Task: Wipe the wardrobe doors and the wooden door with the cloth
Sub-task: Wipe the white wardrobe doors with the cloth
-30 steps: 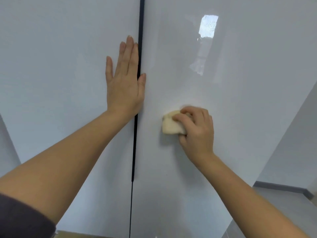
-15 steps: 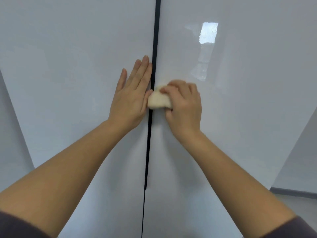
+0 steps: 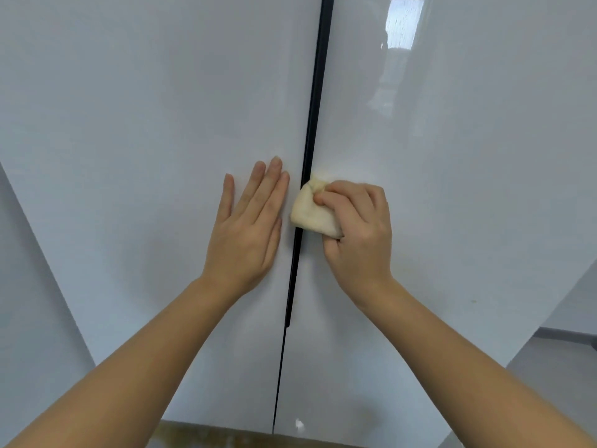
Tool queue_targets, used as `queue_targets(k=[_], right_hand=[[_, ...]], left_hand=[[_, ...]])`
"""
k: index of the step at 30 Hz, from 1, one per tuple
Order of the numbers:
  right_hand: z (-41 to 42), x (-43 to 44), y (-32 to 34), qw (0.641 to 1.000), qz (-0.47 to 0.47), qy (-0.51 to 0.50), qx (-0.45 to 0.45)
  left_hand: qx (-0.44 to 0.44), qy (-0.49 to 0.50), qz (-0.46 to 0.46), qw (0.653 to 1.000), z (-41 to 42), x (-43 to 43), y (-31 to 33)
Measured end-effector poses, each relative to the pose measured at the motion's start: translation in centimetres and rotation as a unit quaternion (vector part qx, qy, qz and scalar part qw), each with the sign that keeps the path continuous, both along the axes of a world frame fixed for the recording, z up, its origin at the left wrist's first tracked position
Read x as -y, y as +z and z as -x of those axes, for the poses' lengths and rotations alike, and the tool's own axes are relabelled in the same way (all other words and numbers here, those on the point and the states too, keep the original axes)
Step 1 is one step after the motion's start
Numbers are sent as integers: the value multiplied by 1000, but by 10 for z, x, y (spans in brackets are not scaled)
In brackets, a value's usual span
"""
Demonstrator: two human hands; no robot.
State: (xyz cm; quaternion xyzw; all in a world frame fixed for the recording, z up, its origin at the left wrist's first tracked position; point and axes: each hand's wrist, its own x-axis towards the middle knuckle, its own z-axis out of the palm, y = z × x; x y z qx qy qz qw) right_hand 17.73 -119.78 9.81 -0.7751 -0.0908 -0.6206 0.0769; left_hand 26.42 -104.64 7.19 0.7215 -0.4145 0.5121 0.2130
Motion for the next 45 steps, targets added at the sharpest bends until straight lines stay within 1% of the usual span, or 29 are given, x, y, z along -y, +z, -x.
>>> queue_targets(k=[7,11,13,15,17,20,22,24,27,29,30,32,34,36,37,38,40,42,43,44,45], right_hand=[[14,12,-99,993,79,0,-89],[12,15,-143,989,111,-11,-93],[11,17,-151,988,126,-16,-82],[12,20,-151,983,164,-19,-80],[16,26,-154,970,214,-23,-111],[25,37,-160,938,301,-30,-168],[34,47,-151,928,324,-38,-180],[40,53,-122,948,285,-56,-133],[44,65,-66,981,161,-98,-37],[45,71,-61,987,103,-120,-21],[45,71,-72,986,104,-131,-25],[50,75,-115,975,165,-133,-64],[59,78,-153,951,246,-133,-132],[69,81,-164,929,294,-143,-174],[71,84,-157,928,296,-140,-176],[71,87,-144,936,283,-133,-160],[70,95,-104,959,228,-131,-110],[68,106,-72,974,153,-153,-60],[70,112,-68,978,127,-161,-46],[72,115,-75,977,125,-166,-46],[76,120,-92,973,148,-167,-62]], left_hand=[[-39,16,-19,999,7,1,-59],[-51,29,-27,998,8,5,-76],[-58,29,-18,998,9,11,-81],[-63,31,-5,998,9,15,-81],[-74,25,5,997,10,19,-82],[-78,29,8,997,10,21,-83],[-67,45,5,997,7,24,-86],[-52,62,-1,997,2,27,-89],[-44,68,4,997,-2,31,-92],[-41,61,10,997,-2,33,-93],[-36,59,12,998,-4,33,-94],[-29,56,14,998,-6,34,-96],[-23,58,18,998,-8,35,-94],[-19,52,22,998,-9,37,-95],[-17,49,25,998,-10,38,-96],[-14,48,26,998,-10,39,-96],[-16,52,27,998,-9,39,-95],[-17,50,27,998,-9,38,-95],[-17,50,29,998,-8,40,-94],[-19,51,32,998,-8,39,-94],[-22,53,35,998,-6,40,-93]])
